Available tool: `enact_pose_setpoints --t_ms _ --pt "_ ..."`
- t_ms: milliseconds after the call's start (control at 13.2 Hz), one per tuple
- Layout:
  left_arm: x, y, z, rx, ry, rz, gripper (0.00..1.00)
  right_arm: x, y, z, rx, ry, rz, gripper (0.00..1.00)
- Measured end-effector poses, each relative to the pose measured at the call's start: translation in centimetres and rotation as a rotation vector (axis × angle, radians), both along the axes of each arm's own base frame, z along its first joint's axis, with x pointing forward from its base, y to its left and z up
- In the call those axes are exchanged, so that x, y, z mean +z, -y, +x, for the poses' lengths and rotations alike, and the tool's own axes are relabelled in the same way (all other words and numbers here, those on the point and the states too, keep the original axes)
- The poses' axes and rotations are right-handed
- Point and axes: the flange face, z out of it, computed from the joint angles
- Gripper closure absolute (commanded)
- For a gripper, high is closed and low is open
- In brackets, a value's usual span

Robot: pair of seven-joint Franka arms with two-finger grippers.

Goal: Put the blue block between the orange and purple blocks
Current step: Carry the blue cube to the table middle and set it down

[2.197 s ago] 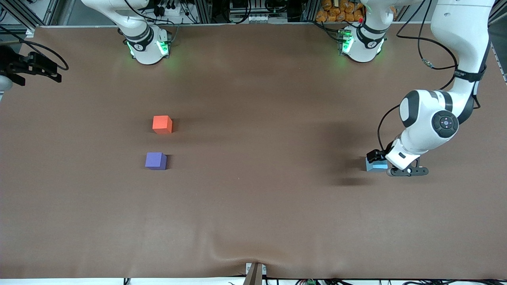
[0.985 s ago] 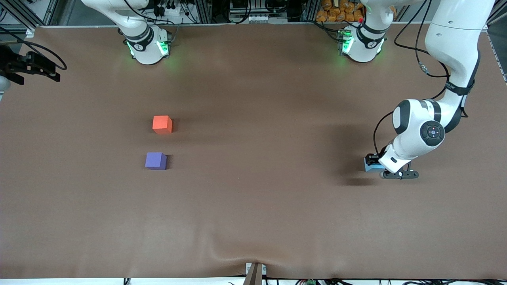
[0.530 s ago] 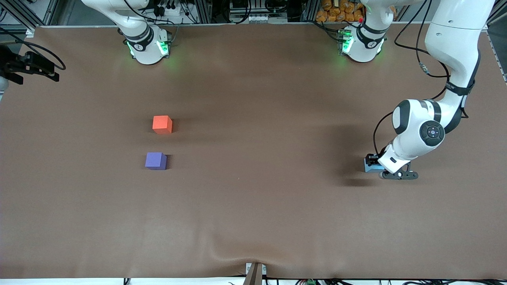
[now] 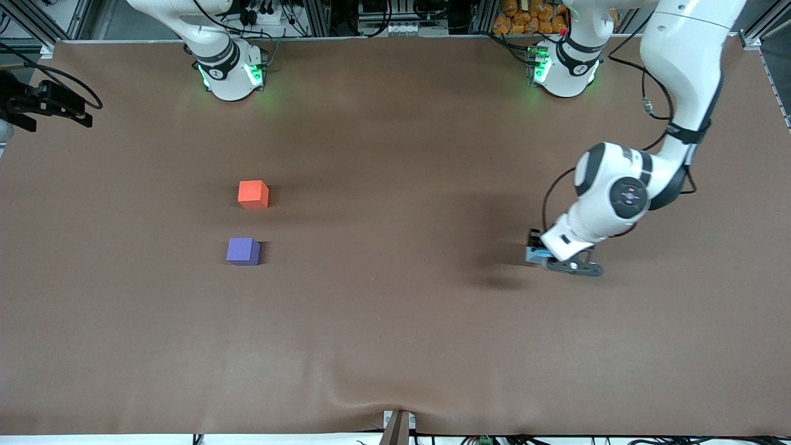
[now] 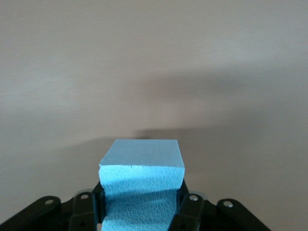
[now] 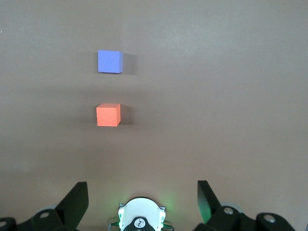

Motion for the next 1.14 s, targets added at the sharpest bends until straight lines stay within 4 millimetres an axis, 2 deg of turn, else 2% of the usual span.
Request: enact_pose_setpoints --t_ms 227,455,530,833,1136 --pt "1.5 9.7 -2.5 0.010 0.007 -0.028 1.00 0.0 0.0 0.0 0.000 0.000 0.000 0.00" --pt "0.7 20.8 -6.4 0.070 -0.020 -0.054 1.00 0.0 0.0 0.0 0.000 -0.001 0.000 0.00" --pt "0.6 23.6 -7.2 0.089 -0.023 -0.067 1.00 -0.1 0.0 0.0 0.000 -0.002 0.000 0.00" --pt "0.0 31.4 -9.8 0.209 -0.048 -0.105 1.00 -0.8 -0.1 0.5 0.003 -0.017 0.001 0.00" --pt "-2.5 36.9 -12.5 0.269 -0.025 -0.076 1.00 -1.0 -0.3 0.6 0.005 -0.019 0.002 0.00"
